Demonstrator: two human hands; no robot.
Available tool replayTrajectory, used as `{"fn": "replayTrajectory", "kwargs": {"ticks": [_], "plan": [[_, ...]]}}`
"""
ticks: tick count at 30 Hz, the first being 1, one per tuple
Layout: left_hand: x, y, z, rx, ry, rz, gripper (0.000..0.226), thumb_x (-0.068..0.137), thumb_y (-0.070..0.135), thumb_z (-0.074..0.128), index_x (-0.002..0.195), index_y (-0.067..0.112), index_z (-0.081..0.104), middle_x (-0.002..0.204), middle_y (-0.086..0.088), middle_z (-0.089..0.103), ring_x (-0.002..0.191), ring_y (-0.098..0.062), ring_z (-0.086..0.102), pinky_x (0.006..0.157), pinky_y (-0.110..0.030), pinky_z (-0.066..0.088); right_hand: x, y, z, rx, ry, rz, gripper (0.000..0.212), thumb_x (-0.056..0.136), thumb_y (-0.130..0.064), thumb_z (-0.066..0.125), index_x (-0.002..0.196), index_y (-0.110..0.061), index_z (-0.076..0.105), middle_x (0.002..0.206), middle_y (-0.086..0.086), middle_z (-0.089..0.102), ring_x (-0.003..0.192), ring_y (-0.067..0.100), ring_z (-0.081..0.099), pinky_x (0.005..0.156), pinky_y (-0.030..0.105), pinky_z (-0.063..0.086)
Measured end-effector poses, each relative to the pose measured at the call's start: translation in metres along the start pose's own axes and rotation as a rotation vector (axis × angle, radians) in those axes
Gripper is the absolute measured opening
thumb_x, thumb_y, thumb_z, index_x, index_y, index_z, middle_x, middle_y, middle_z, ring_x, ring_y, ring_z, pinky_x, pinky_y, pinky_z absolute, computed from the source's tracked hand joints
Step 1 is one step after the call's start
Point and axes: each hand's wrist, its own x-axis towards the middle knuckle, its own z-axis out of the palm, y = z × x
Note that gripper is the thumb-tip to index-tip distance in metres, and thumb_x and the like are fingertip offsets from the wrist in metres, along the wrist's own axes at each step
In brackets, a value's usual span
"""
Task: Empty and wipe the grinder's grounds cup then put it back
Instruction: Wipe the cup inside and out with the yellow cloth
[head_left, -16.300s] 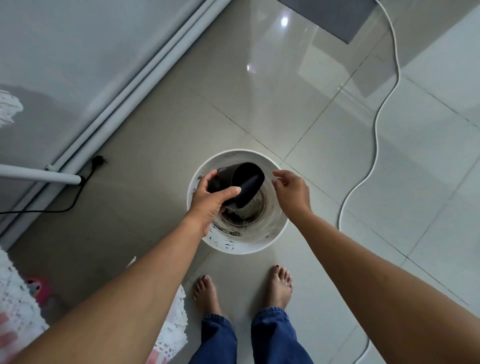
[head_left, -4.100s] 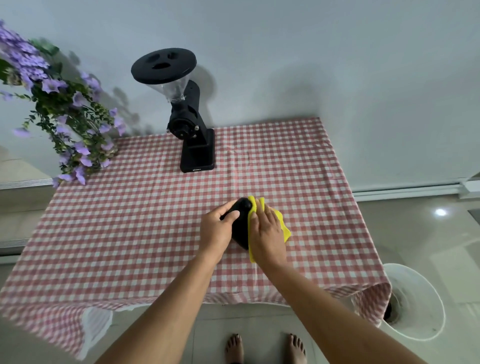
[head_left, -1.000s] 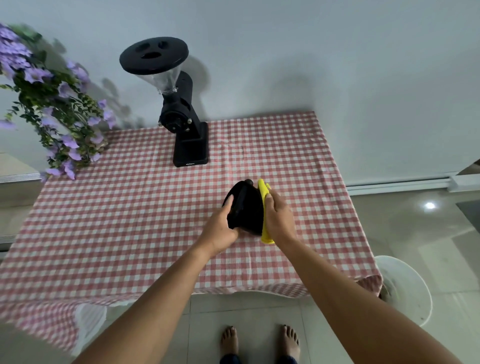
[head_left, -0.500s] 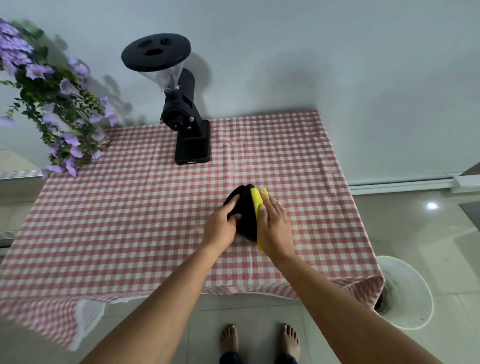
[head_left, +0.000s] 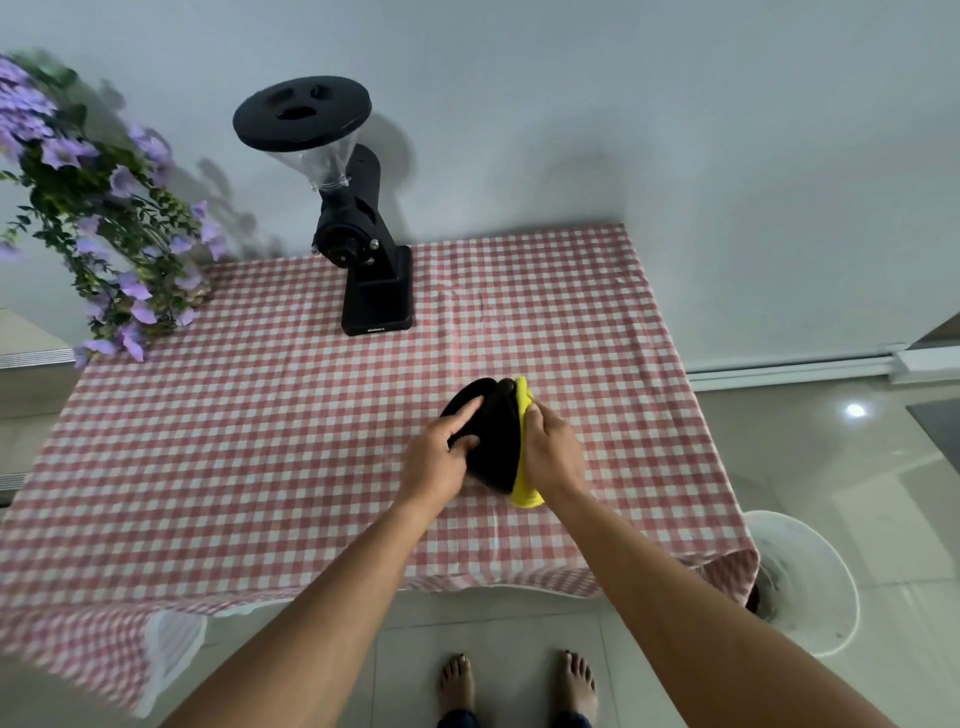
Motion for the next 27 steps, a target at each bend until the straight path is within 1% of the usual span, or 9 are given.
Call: {"fn": "replayTrajectory", "kwargs": {"ticks": [4,6,9,11,16,18,23,25,27], "plan": [[-0.003,-0.007,-0.003,-0.150,0.009,-0.019,0.052,0.098,-0.006,0.052,0.141,0.022,0.057,0.147,-0.005,0.056,0.136,-0.021,0.051,0.088,-0.004,0.047,-0.014,-0.005,0.013,-0.124,0.004,-0.192,0.050,0.102,-0.044,0.024,0.146,-0.031,0.043,0.148,-0.008,0.048,0.139,0.016,0.038,0.116,0.047,0.029],[-0.005,-0.009,-0.004,-0.171,0.010,-0.032,0.052,0.098,-0.005,0.054,0.140,0.026,0.058,0.146,-0.003,0.057,0.135,-0.018,0.052,0.089,-0.003,0.047,-0.016,-0.001,0.016,-0.143,0.019,-0.212,0.050,0.103,-0.044,0.024,0.146,-0.029,0.044,0.149,-0.009,0.047,0.142,0.014,0.034,0.118,0.045,0.024],[-0.007,-0.009,-0.006,-0.193,-0.009,-0.058,0.053,0.098,-0.002,0.055,0.136,0.035,0.060,0.146,0.000,0.057,0.130,-0.012,0.055,0.086,-0.004,0.048,-0.005,0.000,0.007,-0.047,-0.021,-0.027,0.044,0.100,-0.044,0.028,0.110,-0.025,0.066,0.106,-0.002,0.069,0.101,0.019,0.062,0.091,0.044,0.050],[-0.007,-0.006,-0.007,-0.187,-0.032,-0.061,0.054,0.099,-0.003,0.054,0.133,0.038,0.062,0.148,0.000,0.055,0.118,0.003,0.059,0.085,-0.003,0.048,0.007,0.001,-0.001,-0.018,-0.070,0.062,0.042,0.099,-0.042,0.032,0.077,-0.019,0.059,0.074,-0.002,0.061,0.069,0.015,0.057,0.063,0.035,0.048],[-0.009,-0.003,-0.008,-0.164,-0.039,-0.051,0.054,0.100,-0.006,0.049,0.133,0.034,0.063,0.148,-0.002,0.054,0.095,0.024,0.059,0.079,-0.002,0.048,0.019,0.003,-0.009,0.010,-0.108,0.058,0.042,0.100,-0.039,0.038,0.073,-0.013,0.056,0.064,0.000,0.054,0.060,0.015,0.049,0.058,0.033,0.041],[-0.008,-0.002,-0.006,-0.164,-0.014,-0.050,0.053,0.100,-0.008,0.048,0.136,0.029,0.061,0.150,-0.004,0.053,0.103,0.020,0.058,0.080,-0.002,0.048,0.011,-0.003,-0.002,0.000,-0.046,-0.011,0.043,0.101,-0.039,0.037,0.073,-0.014,0.059,0.062,0.000,0.057,0.057,0.013,0.051,0.054,0.031,0.041],[-0.005,0.002,-0.002,-0.194,0.062,-0.076,0.053,0.098,-0.008,0.050,0.136,0.026,0.062,0.146,-0.003,0.057,0.110,0.003,0.057,0.077,0.001,0.046,-0.022,-0.001,0.008,0.008,0.078,-0.168,0.033,0.103,-0.037,0.035,0.091,-0.029,0.065,0.076,-0.011,0.064,0.071,0.010,0.060,0.059,0.025,0.043],[-0.003,0.004,-0.001,-0.189,0.058,-0.085,0.052,0.098,-0.005,0.051,0.137,0.029,0.061,0.144,0.000,0.059,0.120,-0.006,0.060,0.079,0.000,0.047,-0.031,0.005,0.008,0.014,0.098,-0.277,0.036,0.104,-0.035,0.037,0.124,-0.027,0.065,0.109,-0.005,0.071,0.101,0.012,0.065,0.082,0.031,0.053],[-0.002,0.008,-0.001,-0.168,0.036,-0.071,0.051,0.099,-0.002,0.051,0.136,0.032,0.061,0.143,0.002,0.060,0.128,-0.012,0.056,0.078,-0.002,0.048,-0.033,0.004,0.010,0.004,0.137,-0.377,0.037,0.105,-0.033,0.038,0.135,-0.024,0.058,0.136,-0.006,0.061,0.127,0.005,0.051,0.103,0.035,0.047]]}}
